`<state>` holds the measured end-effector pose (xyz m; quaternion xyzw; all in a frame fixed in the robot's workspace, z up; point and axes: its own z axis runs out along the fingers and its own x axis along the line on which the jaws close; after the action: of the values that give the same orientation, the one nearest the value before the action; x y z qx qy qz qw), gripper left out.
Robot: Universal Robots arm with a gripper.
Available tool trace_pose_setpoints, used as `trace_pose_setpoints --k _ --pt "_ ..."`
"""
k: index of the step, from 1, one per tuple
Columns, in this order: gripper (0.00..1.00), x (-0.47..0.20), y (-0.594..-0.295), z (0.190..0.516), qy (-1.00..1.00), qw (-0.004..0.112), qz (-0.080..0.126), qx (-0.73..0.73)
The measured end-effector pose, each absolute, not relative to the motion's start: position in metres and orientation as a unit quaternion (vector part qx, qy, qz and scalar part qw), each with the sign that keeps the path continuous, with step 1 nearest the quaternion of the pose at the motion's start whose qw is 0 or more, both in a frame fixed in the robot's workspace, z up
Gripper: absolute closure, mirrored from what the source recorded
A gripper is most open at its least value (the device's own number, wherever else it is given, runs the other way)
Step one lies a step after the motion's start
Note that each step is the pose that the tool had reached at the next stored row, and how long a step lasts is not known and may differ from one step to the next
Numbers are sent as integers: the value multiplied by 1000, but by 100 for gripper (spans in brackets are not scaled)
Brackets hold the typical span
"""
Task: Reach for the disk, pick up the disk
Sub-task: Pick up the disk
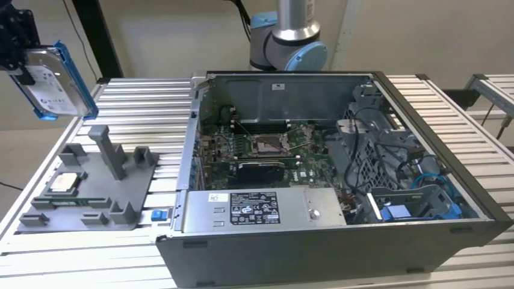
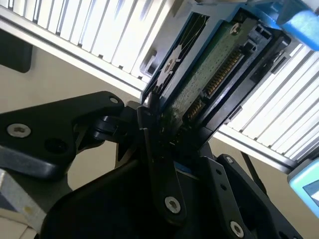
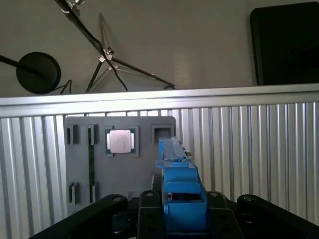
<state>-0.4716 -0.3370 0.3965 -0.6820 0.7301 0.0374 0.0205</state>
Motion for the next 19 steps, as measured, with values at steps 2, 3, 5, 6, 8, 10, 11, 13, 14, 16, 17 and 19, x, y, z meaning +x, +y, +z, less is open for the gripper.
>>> trace_pose_setpoints --k 2,3,5,6,8,10,11,13,14,16,17,19 --pt "100 -472 -337 399 730 20 37 -682" --pt "100 -472 -337 400 730 20 37 -682" --pt "100 -472 -337 403 730 21 37 -682" --pt "100 -472 -337 404 730 20 37 -682" --pt "100 -472 -337 406 730 20 37 -682" --pt "100 -472 -337 409 730 21 37 -682" --pt "100 -472 -337 410 730 21 37 -682" --pt "100 -472 -337 412 730 21 37 -682" --pt "100 -472 -337 413 730 21 37 -682" --pt "100 -472 -337 415 730 20 37 -682" --pt "100 -472 -337 416 730 20 37 -682" --pt "100 -472 -337 418 730 20 37 -682"
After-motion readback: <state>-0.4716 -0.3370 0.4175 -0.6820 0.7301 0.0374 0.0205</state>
